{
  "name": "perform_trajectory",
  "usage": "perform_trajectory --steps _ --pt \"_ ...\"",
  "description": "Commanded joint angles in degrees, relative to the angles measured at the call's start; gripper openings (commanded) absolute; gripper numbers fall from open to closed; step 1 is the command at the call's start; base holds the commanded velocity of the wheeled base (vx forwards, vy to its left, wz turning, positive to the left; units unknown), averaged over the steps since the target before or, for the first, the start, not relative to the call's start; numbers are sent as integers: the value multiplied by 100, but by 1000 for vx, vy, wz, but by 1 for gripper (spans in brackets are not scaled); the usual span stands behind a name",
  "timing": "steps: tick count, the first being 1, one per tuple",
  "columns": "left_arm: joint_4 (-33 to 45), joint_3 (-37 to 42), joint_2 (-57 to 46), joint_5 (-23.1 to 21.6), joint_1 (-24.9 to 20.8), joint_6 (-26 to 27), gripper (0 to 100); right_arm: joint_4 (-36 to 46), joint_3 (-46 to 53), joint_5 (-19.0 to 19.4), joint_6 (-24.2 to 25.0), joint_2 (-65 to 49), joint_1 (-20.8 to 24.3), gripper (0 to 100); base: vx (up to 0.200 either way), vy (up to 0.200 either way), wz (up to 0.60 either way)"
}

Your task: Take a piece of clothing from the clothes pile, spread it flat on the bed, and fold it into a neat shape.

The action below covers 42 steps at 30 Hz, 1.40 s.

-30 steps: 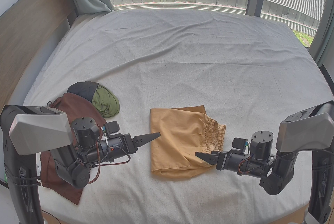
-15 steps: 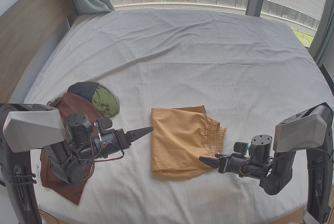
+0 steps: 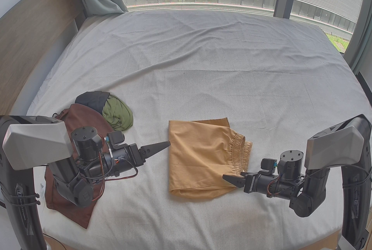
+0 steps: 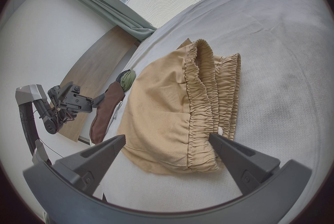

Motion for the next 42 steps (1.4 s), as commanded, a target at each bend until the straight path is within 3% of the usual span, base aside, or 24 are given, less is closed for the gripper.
perform_trajectory --steps 1,9,23,35,42 --pt "-1 34 -11 11 -2 -3 100 -10 106 12 -8 -388 18 100 0 0 0" --pt "-1 69 -11 28 7 6 100 -10 256 3 -8 -740 53 100 0 0 0" --pt "-1 69 6 20 51 217 100 -1 440 -58 18 -626 -272 100 0 0 0" --pt "-1 78 15 20 51 217 100 -10 405 -41 62 157 -395 100 0 0 0" --pt "-1 78 15 11 51 217 100 -10 150 -50 844 324 -263 100 0 0 0"
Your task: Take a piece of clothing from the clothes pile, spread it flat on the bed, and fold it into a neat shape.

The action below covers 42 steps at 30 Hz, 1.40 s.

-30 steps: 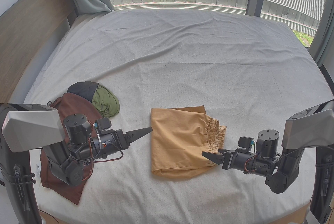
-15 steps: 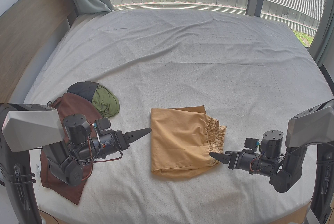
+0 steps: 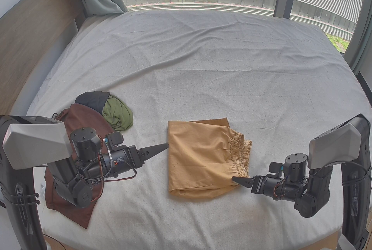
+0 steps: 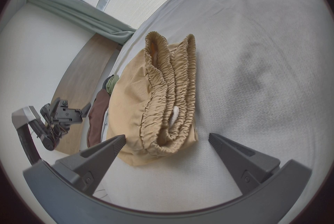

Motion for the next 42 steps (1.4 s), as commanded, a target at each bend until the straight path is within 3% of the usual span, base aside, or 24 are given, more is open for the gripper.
perform_trajectory --steps 1,8,15,42 --pt "-3 1 4 0 -2 0 100 6 -209 -3 354 183 153 100 0 0 0" --pt "-3 19 -5 -9 -2 0 100 -3 -613 -21 882 359 390 100 0 0 0" --pt "-3 27 13 -18 -2 0 100 -3 -1334 -495 1541 632 601 100 0 0 0" --pt "-3 27 13 -18 -2 -9 100 -3 -1483 -618 1567 790 645 100 0 0 0"
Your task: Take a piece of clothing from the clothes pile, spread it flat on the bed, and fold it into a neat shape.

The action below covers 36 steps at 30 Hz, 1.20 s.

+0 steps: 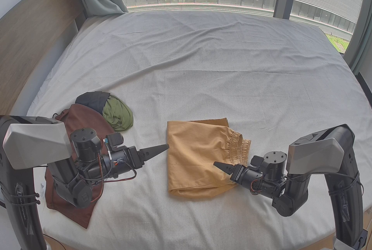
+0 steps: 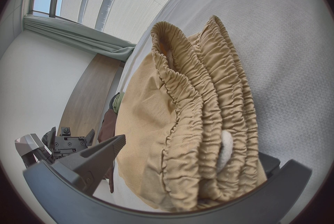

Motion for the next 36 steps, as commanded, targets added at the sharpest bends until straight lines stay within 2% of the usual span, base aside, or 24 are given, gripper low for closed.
perform_trajectory --steps 1,3,4,23,25,31,36 --pt "-1 -1 8 2 1 -3 100 20 1 3 3 60 -2 100 0 0 0" --pt "-1 -1 8 2 1 -3 100 20 1 3 -6 60 -2 100 0 0 0" --pt "-1 -1 8 2 9 -3 100 20 9 3 -6 60 -2 0 0 0 0" --pt "-10 43 -36 2 97 111 100 3 18 -5 -6 -72 59 0 0 0 0" --pt "-1 70 -36 2 115 357 100 3 53 -5 -6 -283 112 0 0 0 0" --pt "-1 184 -18 37 220 1772 100 11 141 -5 -6 -907 341 0 0 0 0" --pt "-1 237 -62 204 317 2256 100 11 141 12 -15 -1188 411 0 0 0 0"
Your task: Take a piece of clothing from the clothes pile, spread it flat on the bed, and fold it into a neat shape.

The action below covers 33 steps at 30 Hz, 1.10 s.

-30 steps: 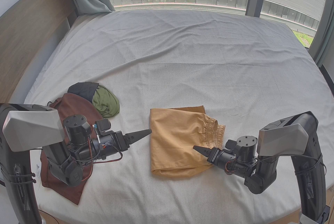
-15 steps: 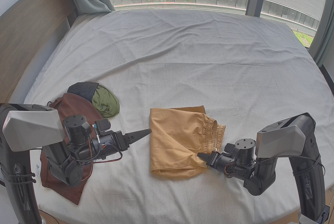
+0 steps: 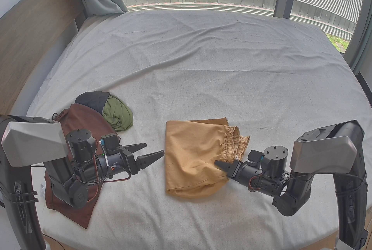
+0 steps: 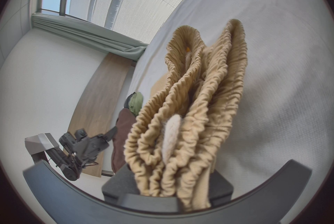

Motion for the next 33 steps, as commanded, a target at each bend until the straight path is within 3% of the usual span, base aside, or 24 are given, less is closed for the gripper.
perform_trajectory --steps 1,13,22,33 --pt "-1 95 -93 169 110 214 100 -3 24 21 -8 -570 125 0 0 0 0" --pt "-1 182 -181 177 119 231 100 6 -11 118 -52 -939 142 0 0 0 0" --pt "-1 235 -251 160 154 196 100 23 -99 610 -35 -1352 63 0 0 0 0" --pt "-1 253 -295 151 163 196 100 50 -600 636 -52 -1379 -16 0 0 0 0"
